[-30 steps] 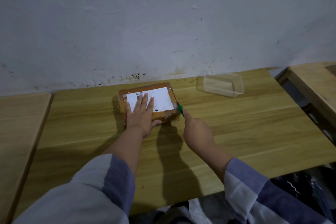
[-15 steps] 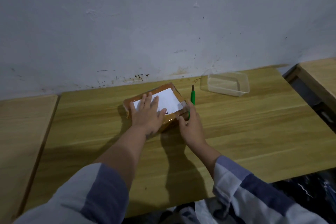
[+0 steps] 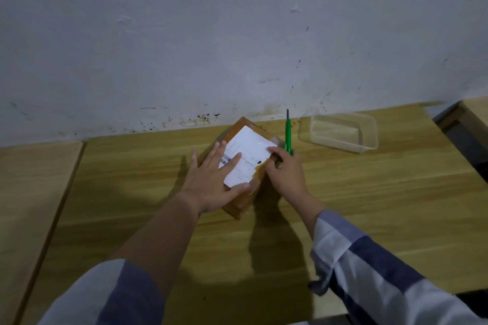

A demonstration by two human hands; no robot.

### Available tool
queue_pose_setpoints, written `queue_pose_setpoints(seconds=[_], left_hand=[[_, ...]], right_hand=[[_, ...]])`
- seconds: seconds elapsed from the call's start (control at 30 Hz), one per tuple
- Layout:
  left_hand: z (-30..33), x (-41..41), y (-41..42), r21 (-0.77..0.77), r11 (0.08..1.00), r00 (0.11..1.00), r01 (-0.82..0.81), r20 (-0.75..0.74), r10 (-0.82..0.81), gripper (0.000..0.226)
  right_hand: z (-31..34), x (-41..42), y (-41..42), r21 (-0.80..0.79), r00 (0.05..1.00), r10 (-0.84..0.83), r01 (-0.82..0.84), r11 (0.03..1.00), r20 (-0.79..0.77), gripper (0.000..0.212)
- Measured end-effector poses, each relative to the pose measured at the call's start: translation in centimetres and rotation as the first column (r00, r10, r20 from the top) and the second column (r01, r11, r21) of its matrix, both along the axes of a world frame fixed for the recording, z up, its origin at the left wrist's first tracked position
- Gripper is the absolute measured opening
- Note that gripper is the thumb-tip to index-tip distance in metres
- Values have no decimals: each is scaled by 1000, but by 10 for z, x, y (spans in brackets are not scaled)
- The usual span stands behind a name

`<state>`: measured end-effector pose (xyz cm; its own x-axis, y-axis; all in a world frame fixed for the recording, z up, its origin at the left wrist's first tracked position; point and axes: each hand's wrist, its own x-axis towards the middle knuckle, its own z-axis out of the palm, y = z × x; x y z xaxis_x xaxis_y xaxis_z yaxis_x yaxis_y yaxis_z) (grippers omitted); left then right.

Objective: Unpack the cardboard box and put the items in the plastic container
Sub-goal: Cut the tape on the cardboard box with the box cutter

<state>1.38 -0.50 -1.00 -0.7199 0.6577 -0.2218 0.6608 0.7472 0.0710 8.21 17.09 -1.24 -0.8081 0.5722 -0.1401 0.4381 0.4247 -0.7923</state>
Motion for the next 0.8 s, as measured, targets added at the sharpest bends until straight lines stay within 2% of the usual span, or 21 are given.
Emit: queue_pose_setpoints(seconds=[0.13, 0.2, 0.27, 0.37, 0.43, 0.6, 0.8], left_hand=[[0, 0, 3, -26, 996, 997, 82, 8, -82, 101], [-3, 2, 5, -21, 996, 996, 85, 5, -85, 106], [-5, 6, 8, 1, 998, 998, 64, 0, -64, 109], [-4, 13, 15, 35, 999, 1000, 18, 10, -18, 110], [-4, 20, 21, 40, 999, 1000, -14, -7, 14, 110], [-5, 44, 44, 0, 996, 994, -87, -66, 87, 112], [-1, 68, 72, -41, 993, 993, -108, -50, 106, 98]], right_hand=[[4, -11, 34, -158, 999, 48, -48, 986, -5, 27], [7, -12, 42, -174, 997, 78, -80, 981, -23, 29], [8, -9, 46, -175, 995, 88, -97, 980, -57, 40], [3, 0, 48, -218, 997, 14, -28, 975, -70, 56], [-1, 8, 48, -228, 997, -47, 32, 973, -60, 57], [14, 33, 41, -80, 997, -73, 74, 994, 9, 54], [29, 56, 21, 118, 992, 3, -18, 993, 126, 53]])
